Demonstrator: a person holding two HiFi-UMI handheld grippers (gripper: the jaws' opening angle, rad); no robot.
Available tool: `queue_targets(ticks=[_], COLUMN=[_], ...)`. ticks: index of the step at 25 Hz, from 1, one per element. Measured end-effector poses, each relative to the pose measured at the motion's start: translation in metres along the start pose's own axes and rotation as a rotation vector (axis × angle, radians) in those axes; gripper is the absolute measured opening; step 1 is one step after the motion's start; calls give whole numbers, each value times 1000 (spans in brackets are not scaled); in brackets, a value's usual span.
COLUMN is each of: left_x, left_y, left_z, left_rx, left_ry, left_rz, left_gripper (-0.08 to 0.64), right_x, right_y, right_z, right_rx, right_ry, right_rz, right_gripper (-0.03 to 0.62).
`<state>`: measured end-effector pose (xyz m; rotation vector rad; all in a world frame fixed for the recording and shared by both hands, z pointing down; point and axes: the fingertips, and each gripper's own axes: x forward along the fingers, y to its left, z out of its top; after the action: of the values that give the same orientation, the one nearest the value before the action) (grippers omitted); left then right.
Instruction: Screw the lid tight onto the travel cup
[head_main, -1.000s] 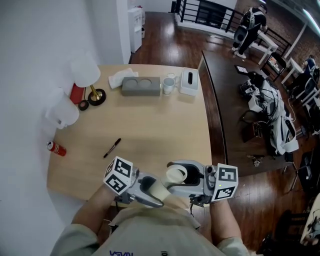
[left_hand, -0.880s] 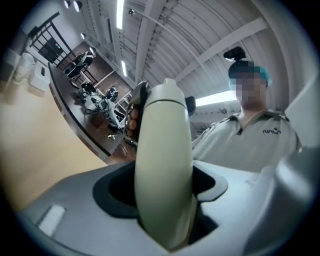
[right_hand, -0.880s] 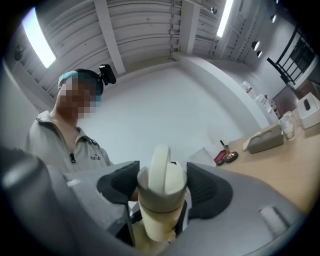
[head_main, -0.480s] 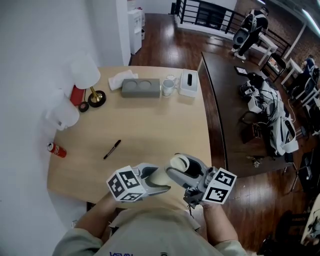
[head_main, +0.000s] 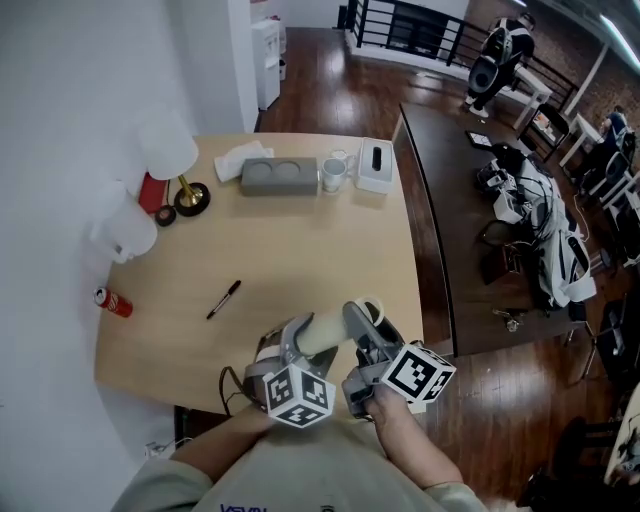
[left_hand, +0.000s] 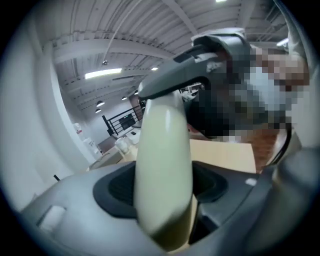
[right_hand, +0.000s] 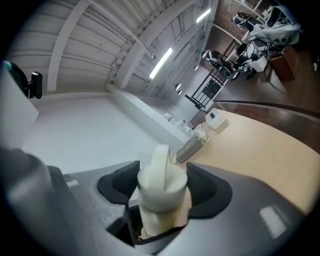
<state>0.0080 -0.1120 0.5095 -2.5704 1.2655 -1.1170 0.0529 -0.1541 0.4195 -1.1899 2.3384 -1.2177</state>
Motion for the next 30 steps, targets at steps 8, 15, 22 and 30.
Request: queue_targets(ticks=[8, 15, 22, 30], left_x=[-6, -56, -114, -132], left_y=[-21, -33, -44, -61], left_z=[11, 40, 53, 52], left_rx=[-285, -624, -649, -587], left_ry=[-111, -332, -427, -404], left_rz=[-351, -959, -1425, -1546], left_gripper=[316, 316, 316, 316], right_x=[-4, -33, -59, -64], right_y=[21, 60, 107, 126], right_z=[4, 5, -10, -22], right_rx=[-83, -240, -398, -412], right_ry=[32, 148, 322, 389], right_rz=[133, 470, 752, 857], right_gripper=[296, 311, 311, 311])
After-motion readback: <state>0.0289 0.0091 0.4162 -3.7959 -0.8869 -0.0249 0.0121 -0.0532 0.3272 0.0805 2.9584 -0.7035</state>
